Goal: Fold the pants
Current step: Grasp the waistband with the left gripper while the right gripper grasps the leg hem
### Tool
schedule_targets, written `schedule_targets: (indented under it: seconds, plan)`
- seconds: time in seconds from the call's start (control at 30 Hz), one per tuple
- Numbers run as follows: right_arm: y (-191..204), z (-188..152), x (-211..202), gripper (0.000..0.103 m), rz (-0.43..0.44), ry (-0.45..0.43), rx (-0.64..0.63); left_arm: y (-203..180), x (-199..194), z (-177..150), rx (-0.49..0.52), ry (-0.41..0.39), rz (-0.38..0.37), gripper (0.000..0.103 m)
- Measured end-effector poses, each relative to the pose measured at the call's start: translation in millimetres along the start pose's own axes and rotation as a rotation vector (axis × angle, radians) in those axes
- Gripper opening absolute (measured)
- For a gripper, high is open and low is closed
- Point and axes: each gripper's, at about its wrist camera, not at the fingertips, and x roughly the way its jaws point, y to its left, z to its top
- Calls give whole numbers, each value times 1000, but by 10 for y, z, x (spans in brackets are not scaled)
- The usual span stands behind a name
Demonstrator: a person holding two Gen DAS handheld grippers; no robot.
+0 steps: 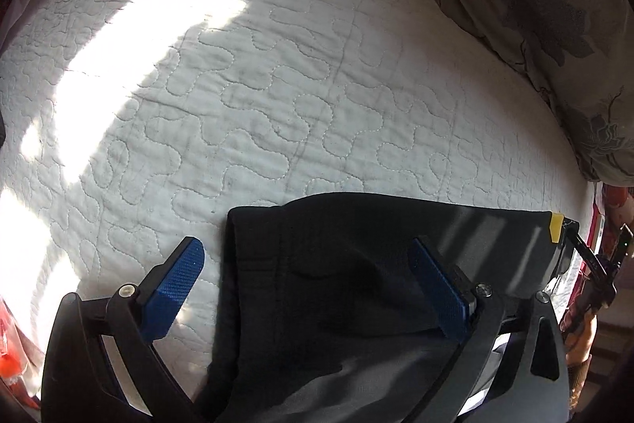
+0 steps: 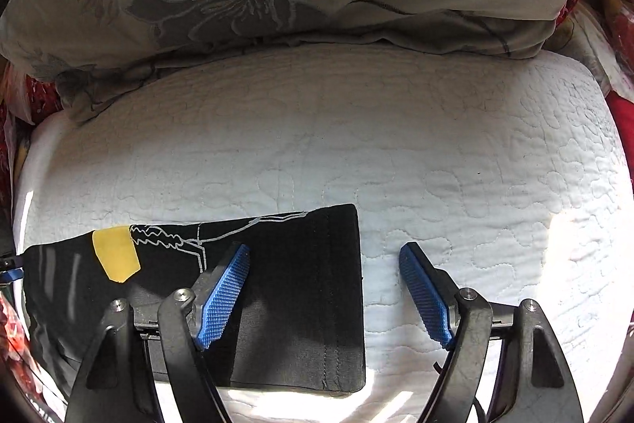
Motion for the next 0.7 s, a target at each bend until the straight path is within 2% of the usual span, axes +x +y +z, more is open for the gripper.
schedule_targets:
  seconds: [0.13,0.23,0.3,0.37,0.43,0.47,0.57,0.7]
  plan:
    - [34,7,14,79,4,4,-22,-30,44,61,26,27,14,92]
    - [38,37,26,73,9,7,-37,-62,-26,95,65,20,20,75]
    - [76,79,51,55,21,6,-50,-56,-92,131,67,30,32,63]
    - [81,108,44,35,36,9,-66,-73,-126,139,75,39,69,45]
    - [98,126,36,28,29,18,-84,-134,-159,116,75,36,84,34]
    - [113,128,28,21,26,22,-96,-130,-208,92,72,30,87,30]
    - [145,106,-38,12,27,12,-121,-163,-378,20,87,6,107,26]
    - [128,59,-139,9,60,-5,-127,-328,-589,-96,124,-39,163,25]
